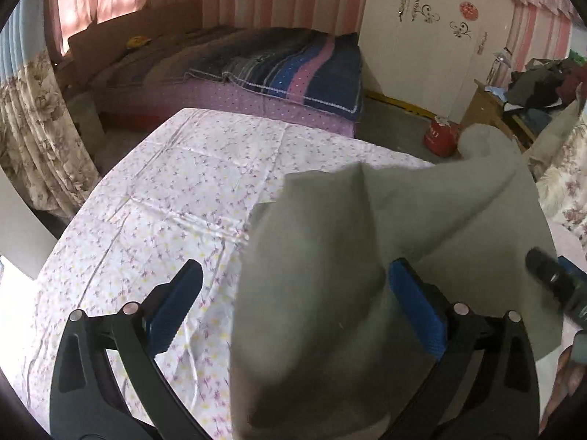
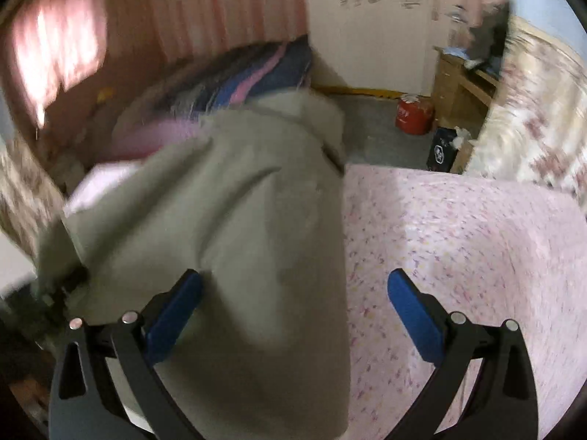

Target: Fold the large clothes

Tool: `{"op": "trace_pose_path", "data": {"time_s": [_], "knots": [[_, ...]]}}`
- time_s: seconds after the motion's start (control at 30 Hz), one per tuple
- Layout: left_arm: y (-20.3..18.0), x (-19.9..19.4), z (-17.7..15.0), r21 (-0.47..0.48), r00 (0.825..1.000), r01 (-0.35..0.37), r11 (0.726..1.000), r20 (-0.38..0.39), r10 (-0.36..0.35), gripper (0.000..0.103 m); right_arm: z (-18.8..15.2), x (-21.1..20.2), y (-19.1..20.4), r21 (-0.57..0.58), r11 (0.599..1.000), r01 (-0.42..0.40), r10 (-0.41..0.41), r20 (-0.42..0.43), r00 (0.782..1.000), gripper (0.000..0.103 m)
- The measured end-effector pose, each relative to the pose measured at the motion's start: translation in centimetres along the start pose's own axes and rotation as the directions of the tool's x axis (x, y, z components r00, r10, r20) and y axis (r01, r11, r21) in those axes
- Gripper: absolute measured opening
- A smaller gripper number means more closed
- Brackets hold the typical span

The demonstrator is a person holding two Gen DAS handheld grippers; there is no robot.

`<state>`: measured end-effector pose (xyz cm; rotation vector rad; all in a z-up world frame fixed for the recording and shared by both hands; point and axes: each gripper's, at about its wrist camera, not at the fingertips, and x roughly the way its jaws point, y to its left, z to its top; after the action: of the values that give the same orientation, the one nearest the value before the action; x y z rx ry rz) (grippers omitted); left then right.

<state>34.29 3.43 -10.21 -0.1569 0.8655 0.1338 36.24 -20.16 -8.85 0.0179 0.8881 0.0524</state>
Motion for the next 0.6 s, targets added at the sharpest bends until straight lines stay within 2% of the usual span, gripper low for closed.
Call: {"op": "trace_pose_path", "data": {"time_s": [0.03, 0.13, 0.3, 0.4, 0.5, 0.6], "knots": [[0.2, 0.7, 0.0, -0.006, 1.0, -0.016, 1.0, -0.013, 0.016, 0.1, 0.0, 0.7, -0.2, -0.005, 1.0, -0.01, 0.009, -0.02, 1.0, 0.101], [0.7, 2.9, -0.1, -0.043, 0.997, -0.004, 0.999, -0.078, 0.0, 0.1, -0.2, 2.5, -1.0, 0.006, 0.999, -0.041, 0.042, -0.06, 0.997, 0.101], [-0.5, 3.4, -0.1, 0.0, 0.997, -0.061, 0.998, -0.056, 0.061, 0.1, -0.2, 3.2, 0.6, -0.117, 0.992, 0.055, -0.057, -0.017, 0.998, 0.101], [-0.6, 3.8, 0.1, -0.002, 0.996, -0.06, 0.998, -0.061, 0.06, 0.1, -0.1, 3.2, 0.3, -0.103, 0.994, 0.039, -0.04, -0.014, 0.999, 0.101], [0.3, 3.6, -0.1, -0.036, 0.998, -0.004, 0.999, -0.055, 0.002, 0.1, -0.2, 1.7, 0.1, -0.116, 0.993, 0.036, -0.031, 0.044, 0.999, 0.101], [2.2, 3.3, -0.6, -0.098, 0.991, 0.112, 0.989, -0.063, -0.119, 0.1, -0.7, -2.1, 0.3, -0.158, 0.984, 0.076, -0.052, 0.15, 0.987, 0.101]]}}
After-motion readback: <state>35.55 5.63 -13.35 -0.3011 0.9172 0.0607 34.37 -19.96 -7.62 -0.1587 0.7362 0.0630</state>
